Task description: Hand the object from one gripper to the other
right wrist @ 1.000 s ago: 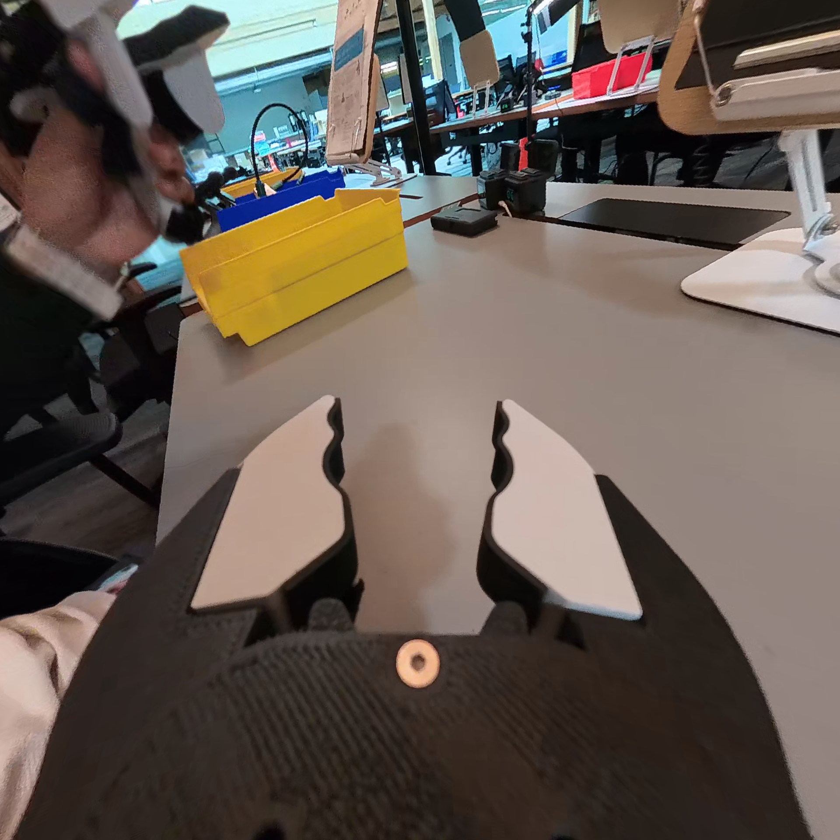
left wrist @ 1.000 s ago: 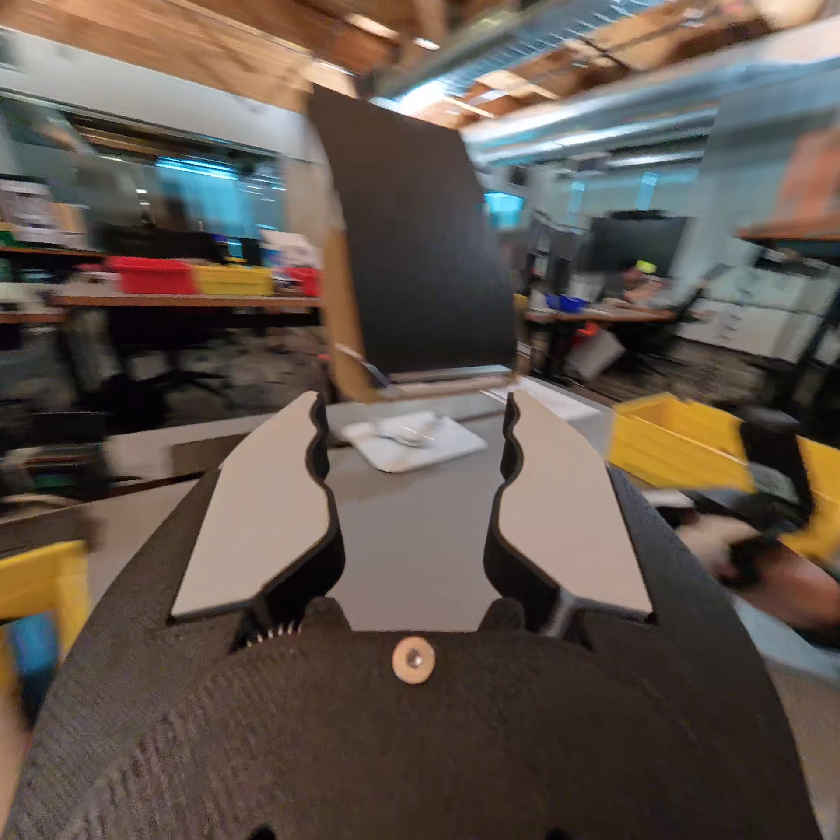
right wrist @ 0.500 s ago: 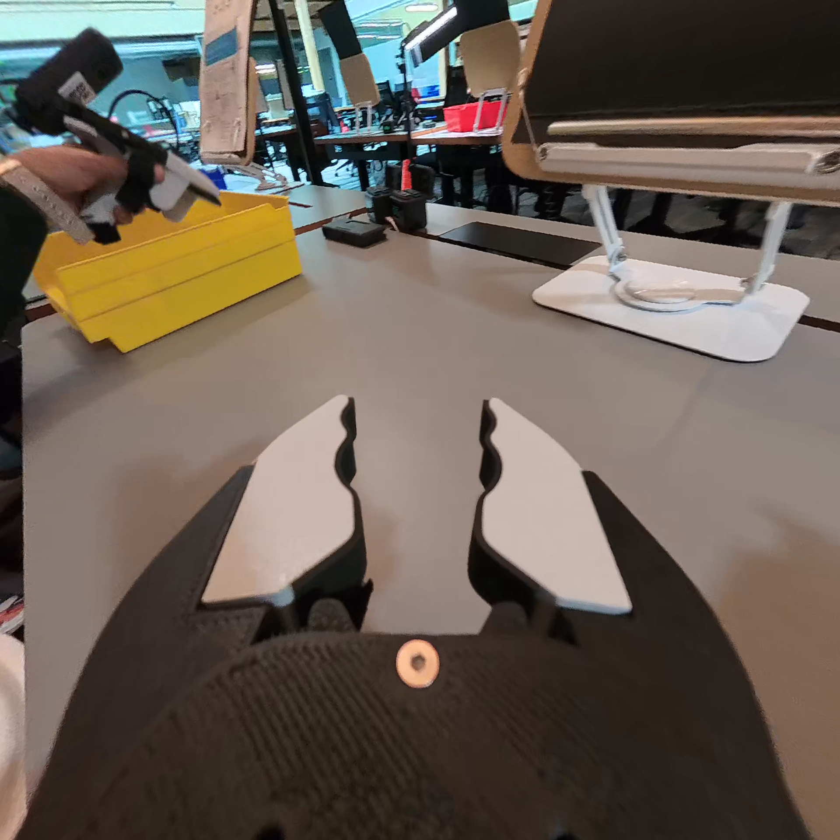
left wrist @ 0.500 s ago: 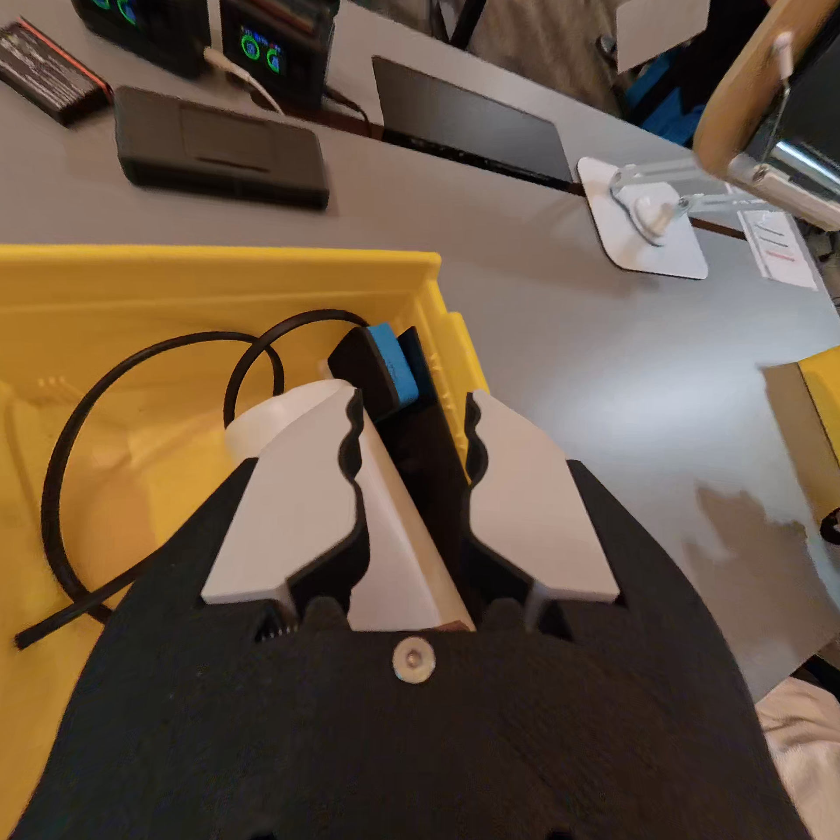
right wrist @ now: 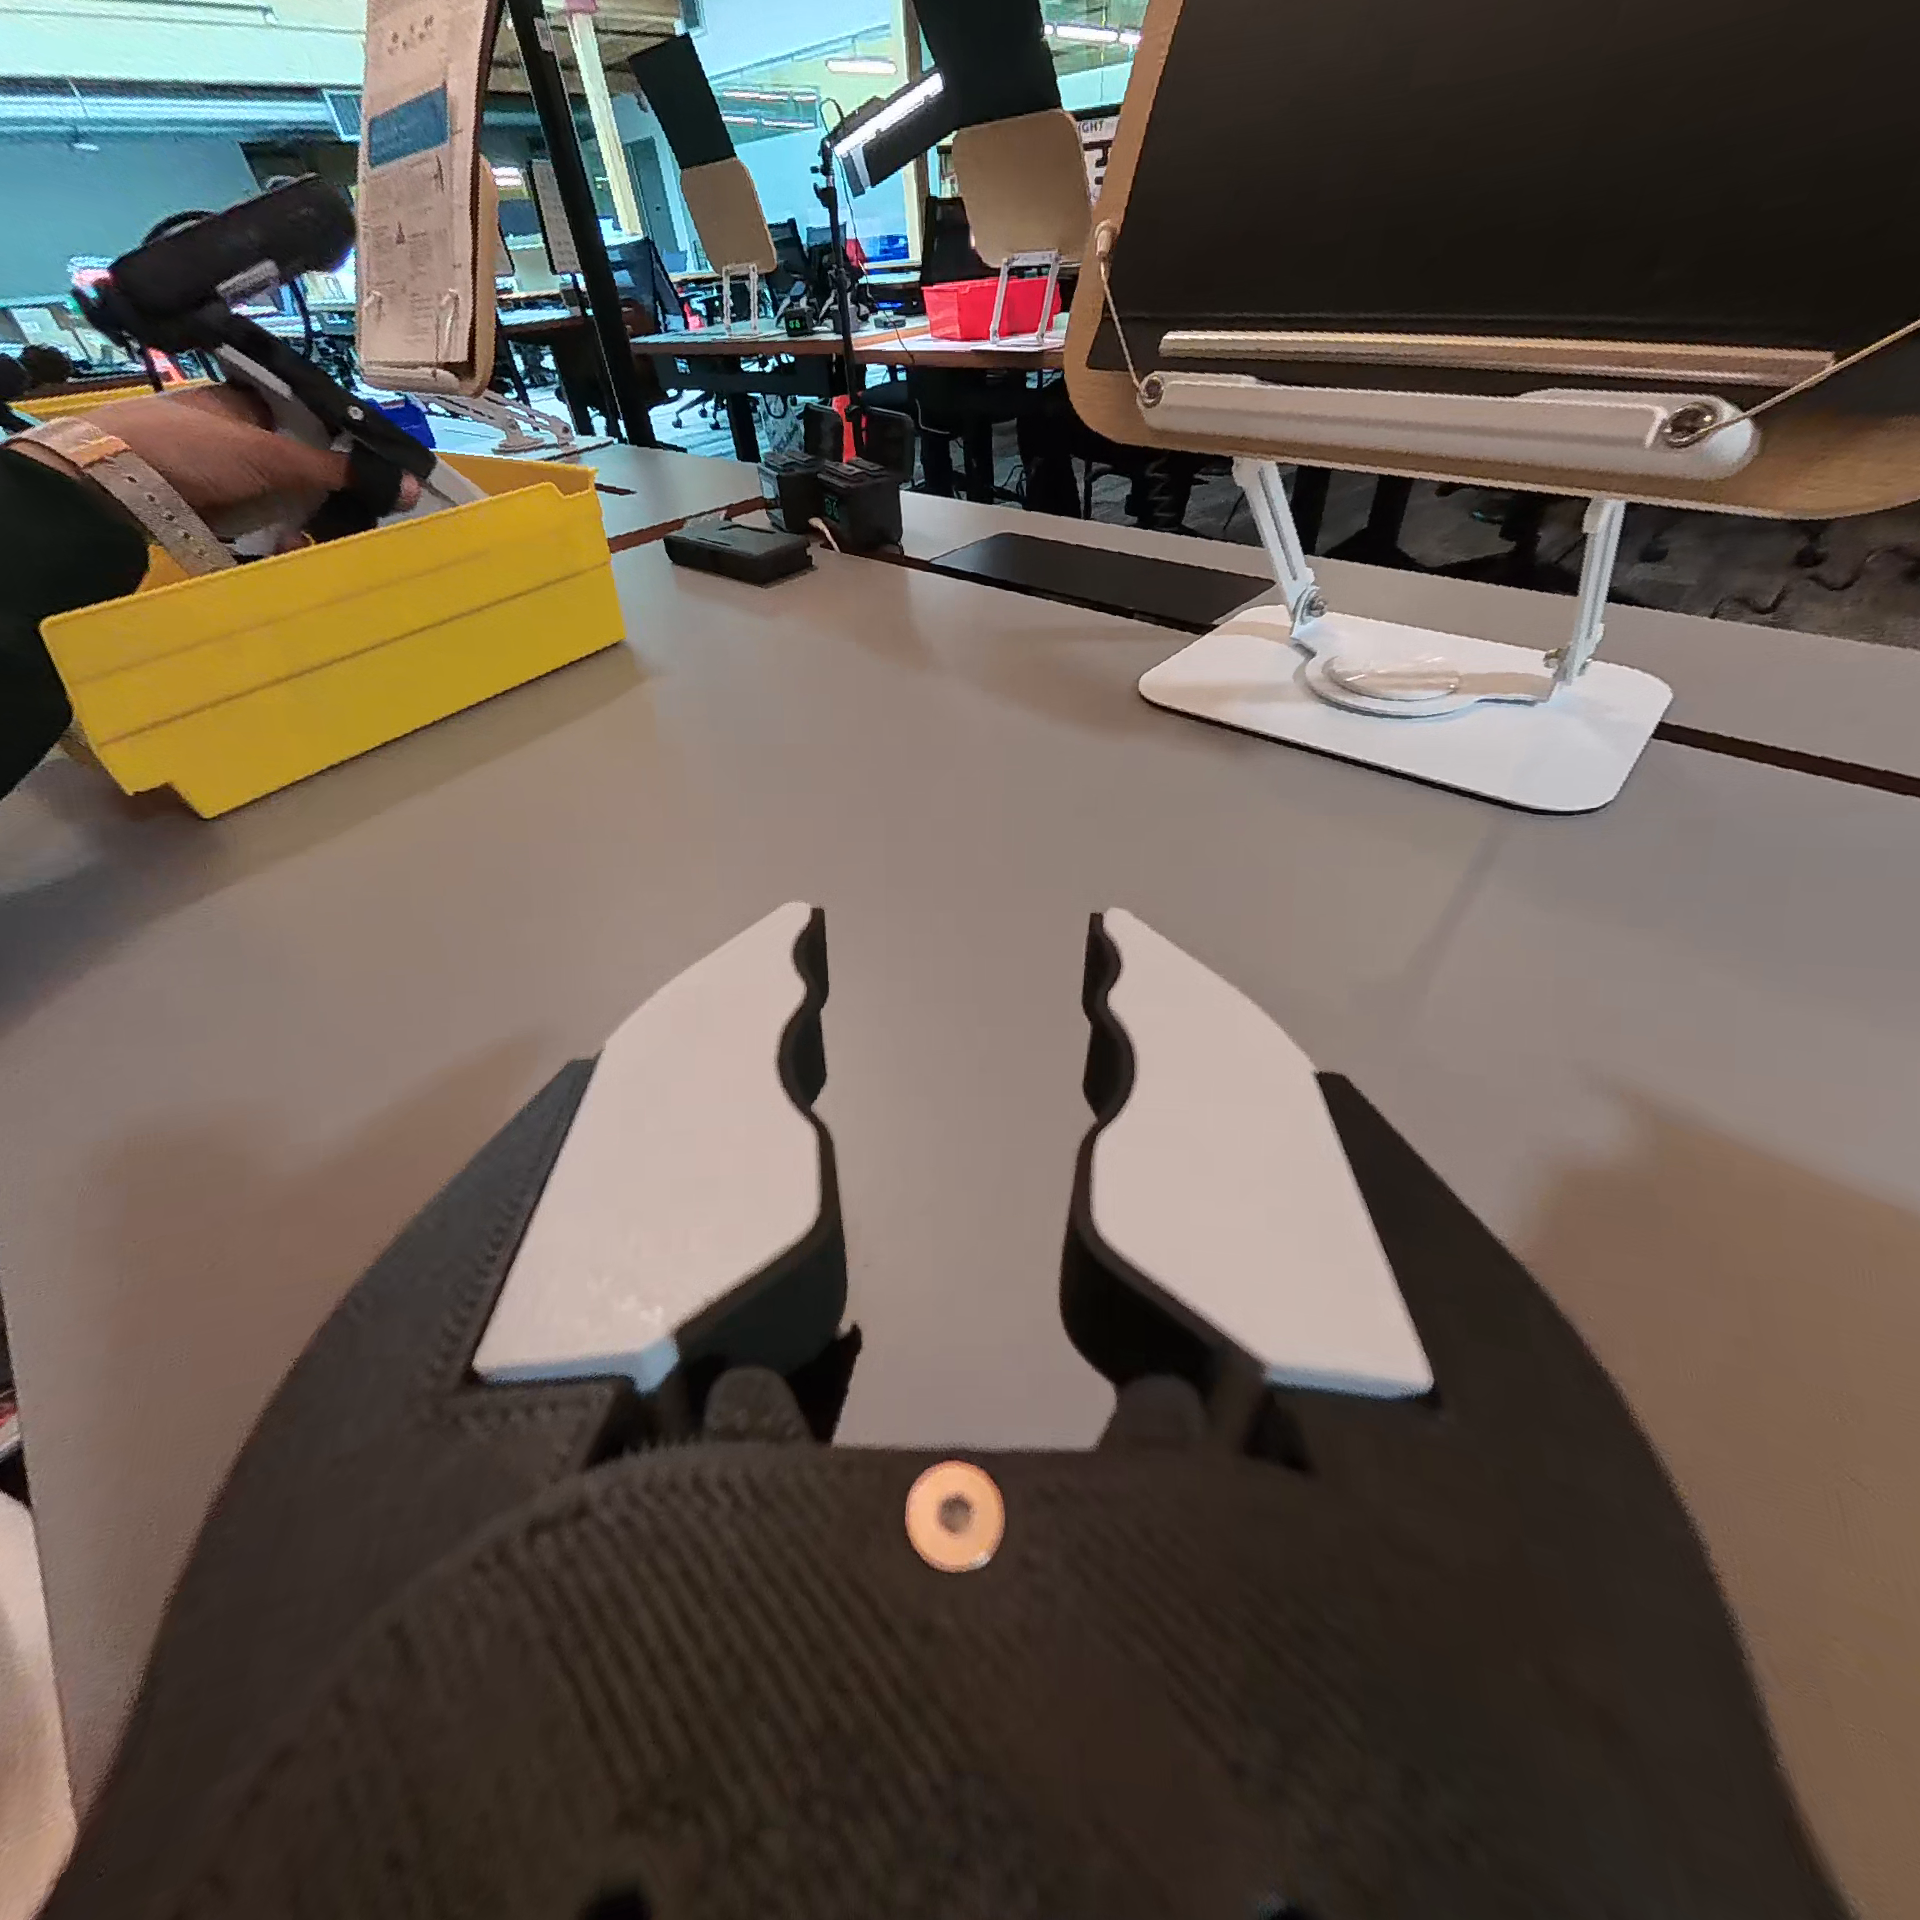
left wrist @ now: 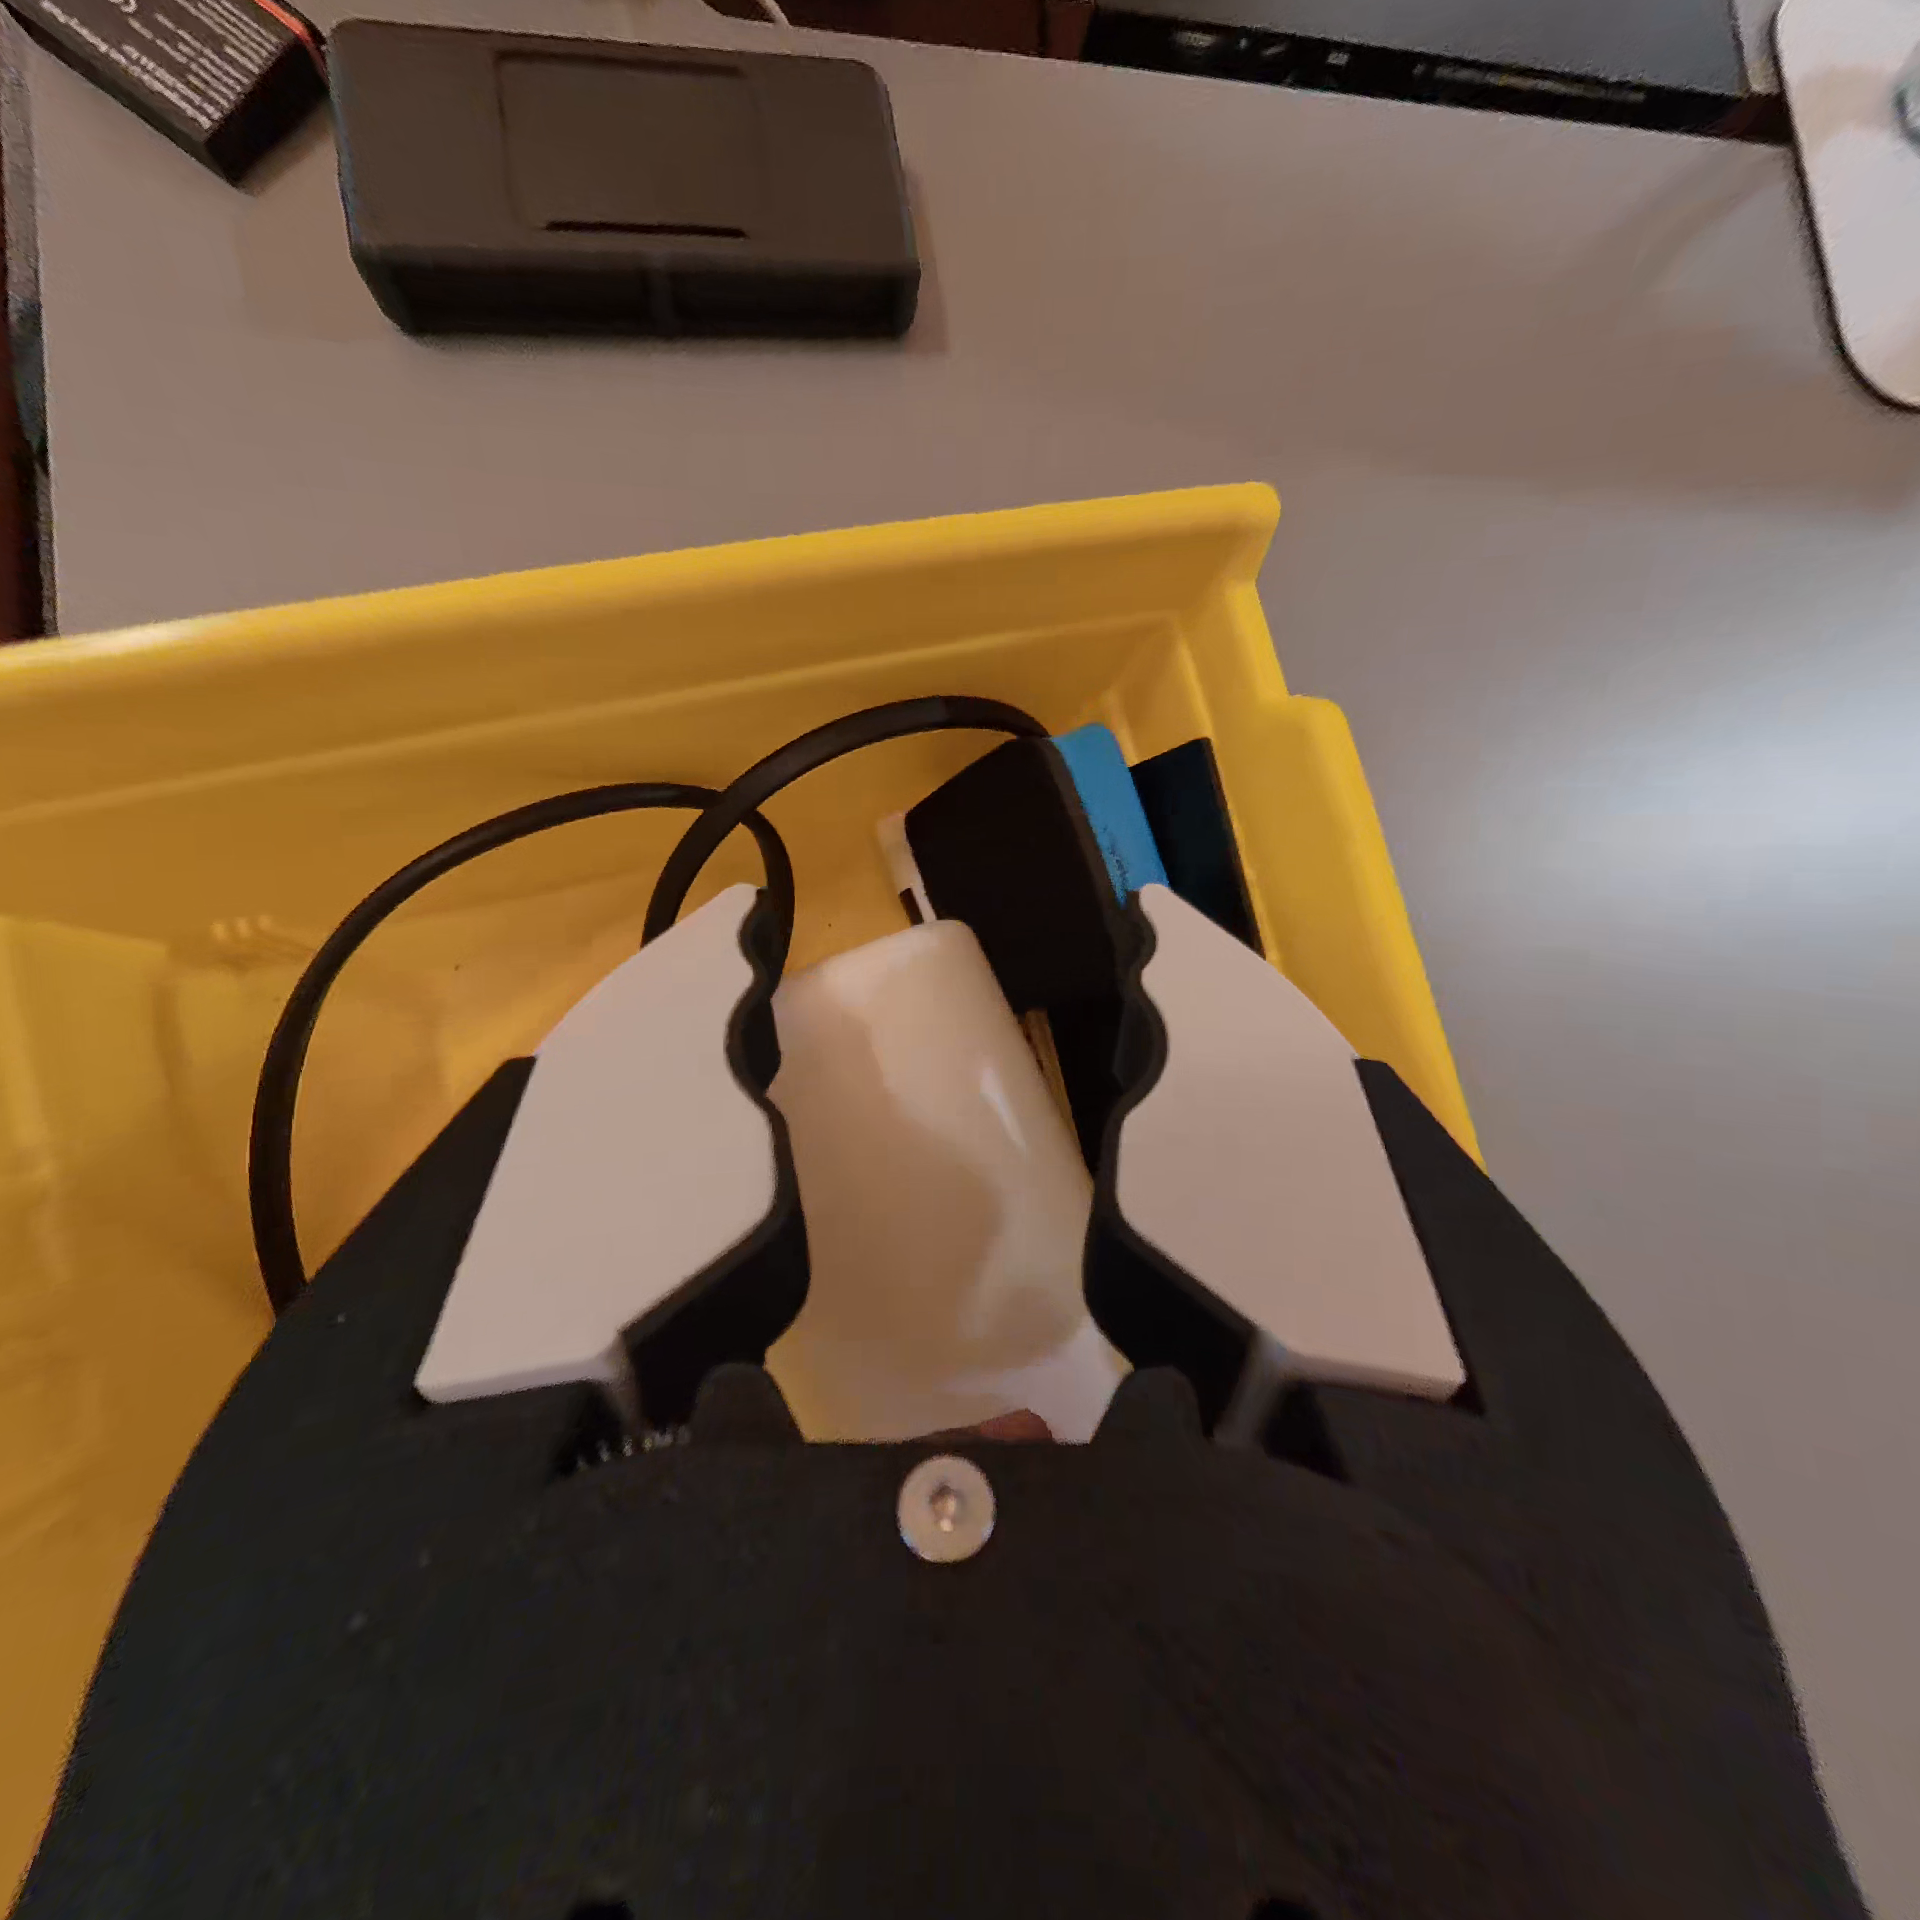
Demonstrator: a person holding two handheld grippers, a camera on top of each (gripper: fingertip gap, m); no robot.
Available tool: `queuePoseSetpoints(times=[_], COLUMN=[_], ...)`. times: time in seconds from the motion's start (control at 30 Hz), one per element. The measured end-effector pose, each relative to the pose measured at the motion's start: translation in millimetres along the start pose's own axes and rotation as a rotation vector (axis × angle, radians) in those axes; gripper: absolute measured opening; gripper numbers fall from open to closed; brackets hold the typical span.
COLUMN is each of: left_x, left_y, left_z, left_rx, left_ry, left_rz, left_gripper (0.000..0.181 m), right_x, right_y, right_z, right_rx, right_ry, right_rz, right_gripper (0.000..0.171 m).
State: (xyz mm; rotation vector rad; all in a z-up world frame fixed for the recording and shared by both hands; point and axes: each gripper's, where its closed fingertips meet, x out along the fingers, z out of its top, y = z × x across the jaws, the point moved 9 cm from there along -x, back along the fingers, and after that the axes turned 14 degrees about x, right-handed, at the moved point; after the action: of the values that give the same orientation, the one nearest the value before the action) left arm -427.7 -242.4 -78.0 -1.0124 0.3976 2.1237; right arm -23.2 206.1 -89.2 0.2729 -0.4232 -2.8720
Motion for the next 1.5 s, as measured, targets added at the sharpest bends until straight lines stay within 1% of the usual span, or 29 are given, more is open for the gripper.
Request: queuePoseSetpoints(times=[0.17,0.2,0.3,0.37,0.43,0.5,0.57,0.63,0.83,0.9,0.97,1.0,1.03,1.07,1.1,1.2,1.4,1.43,1.47,1.5], left_x=[-2,-4,-13,-15,-14,-12,-10,-8,-1,1,3,2,1,0,-2,-1,-1,-2,-3,-5], left_y=[0,0,1,0,-2,-3,-4,-6,-7,-8,-10,-11,-12,-14,-16,-18,-18,-18,-19,-19], left_z=[0,0,2,2,4,7,9,9,8,8,8,9,10,11,13,14,13,13,14,15], left_rx=[0.001,0.004,0.015,0.039,0.015,-0.004,-0.009,-0.013,0.028,0.044,0.066,0.082,0.103,0.120,0.125,0.142,0.129,0.128,0.129,0.123], left_ry=[0.003,-0.001,-0.007,0.006,-0.032,-0.071,-0.087,-0.074,-0.009,0.005,0.014,0.015,0.012,0.004,0.001,0.023,0.011,0.007,-0.011,-0.033], left_rz=[0.013,0.017,0.052,0.063,0.015,0.010,-0.003,-0.007,0.031,0.028,0.031,0.033,0.032,0.027,0.026,0.038,0.020,0.010,-0.009,-0.005], left_gripper=[0.062,0.056,0.020,0.023,0.027,0.028,0.034,0.041,0.046,0.053,0.055,0.053,0.046,0.031,0.021,0.021,0.020,0.013,0.000,0.000], right_x=[-1,-1,-3,-4,-4,-4,-5,-5,-5,-6,-6,-6,-6,-6,-6,-6,-6,-6,-6,-6], right_y=[-2,-2,-4,-5,-6,-7,-7,-8,-8,-7,-7,-8,-8,-8,-8,-8,-8,-8,-8,-8], right_z=[1,1,2,2,3,3,3,3,3,4,4,4,3,3,4,4,3,4,4,4], right_rx=[0.015,0.020,0.036,0.050,0.066,0.078,0.083,0.084,0.091,0.088,0.090,0.093,0.095,0.096,0.096,0.095,0.098,0.098,0.098,0.099], right_ry=[-0.003,-0.006,-0.014,-0.020,-0.025,-0.030,-0.034,-0.036,-0.032,-0.033,-0.034,-0.034,-0.034,-0.035,-0.035,-0.034,-0.033,-0.034,-0.034,-0.034], right_rz=[0.008,0.009,0.009,0.010,0.012,0.013,0.013,0.013,0.018,0.018,0.019,0.020,0.021,0.021,0.021,0.021,0.022,0.022,0.022,0.022], right_gripper=[0.047,0.047,0.047,0.047,0.047,0.046,0.046,0.046,0.045,0.045,0.045,0.045,0.045,0.045,0.045,0.045,0.045,0.045,0.045,0.045])
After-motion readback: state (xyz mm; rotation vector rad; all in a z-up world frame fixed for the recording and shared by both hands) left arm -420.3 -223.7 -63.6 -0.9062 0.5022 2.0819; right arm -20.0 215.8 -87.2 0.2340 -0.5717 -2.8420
